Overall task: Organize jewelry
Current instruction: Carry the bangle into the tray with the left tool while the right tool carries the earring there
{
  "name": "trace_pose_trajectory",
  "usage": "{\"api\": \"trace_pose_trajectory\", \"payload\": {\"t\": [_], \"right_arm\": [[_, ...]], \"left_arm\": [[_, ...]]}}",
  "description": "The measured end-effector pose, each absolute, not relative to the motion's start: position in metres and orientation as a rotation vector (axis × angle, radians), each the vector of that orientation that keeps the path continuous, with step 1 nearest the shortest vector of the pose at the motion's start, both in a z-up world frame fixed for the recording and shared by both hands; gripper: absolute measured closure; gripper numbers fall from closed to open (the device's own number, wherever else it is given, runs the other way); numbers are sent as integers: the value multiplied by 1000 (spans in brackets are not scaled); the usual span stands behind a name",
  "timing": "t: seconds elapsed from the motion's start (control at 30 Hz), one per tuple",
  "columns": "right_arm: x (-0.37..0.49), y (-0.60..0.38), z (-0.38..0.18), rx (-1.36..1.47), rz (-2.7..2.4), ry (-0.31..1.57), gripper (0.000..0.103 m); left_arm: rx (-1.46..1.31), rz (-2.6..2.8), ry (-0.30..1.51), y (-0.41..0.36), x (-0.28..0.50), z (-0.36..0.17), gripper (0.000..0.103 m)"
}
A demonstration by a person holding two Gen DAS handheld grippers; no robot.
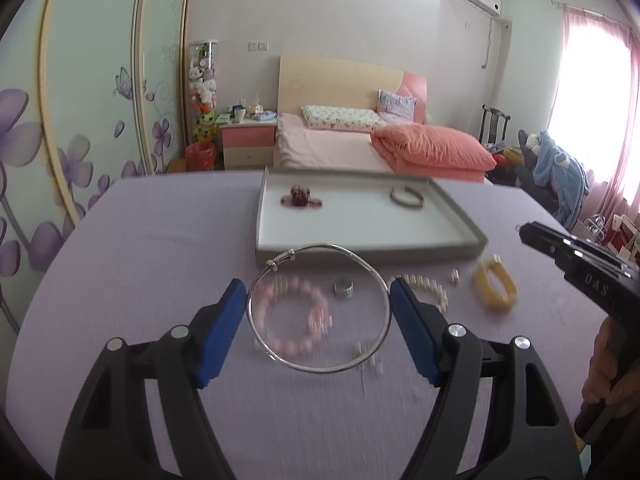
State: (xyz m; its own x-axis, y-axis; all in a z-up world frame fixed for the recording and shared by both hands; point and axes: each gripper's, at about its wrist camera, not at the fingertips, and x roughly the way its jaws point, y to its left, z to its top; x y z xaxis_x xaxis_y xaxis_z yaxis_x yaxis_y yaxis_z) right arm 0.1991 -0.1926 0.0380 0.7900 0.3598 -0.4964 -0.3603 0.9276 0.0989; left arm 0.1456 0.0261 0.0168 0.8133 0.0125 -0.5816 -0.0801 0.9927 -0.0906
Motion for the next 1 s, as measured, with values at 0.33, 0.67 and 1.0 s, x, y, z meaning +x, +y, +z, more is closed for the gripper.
{"api": "trace_pose_trajectory", "payload": {"t": [0.33, 0.67, 1.0], "right_arm": [[315, -169, 41, 52, 386, 636, 89], [404, -159, -27, 107, 289, 916, 89], [413, -155, -38, 73, 236, 947, 89]], "left_arm": [[-139, 96, 622, 54, 263, 26, 30], [-133, 79, 702, 47, 343, -5, 30], [-132, 71, 752, 43, 364, -21, 30]]}}
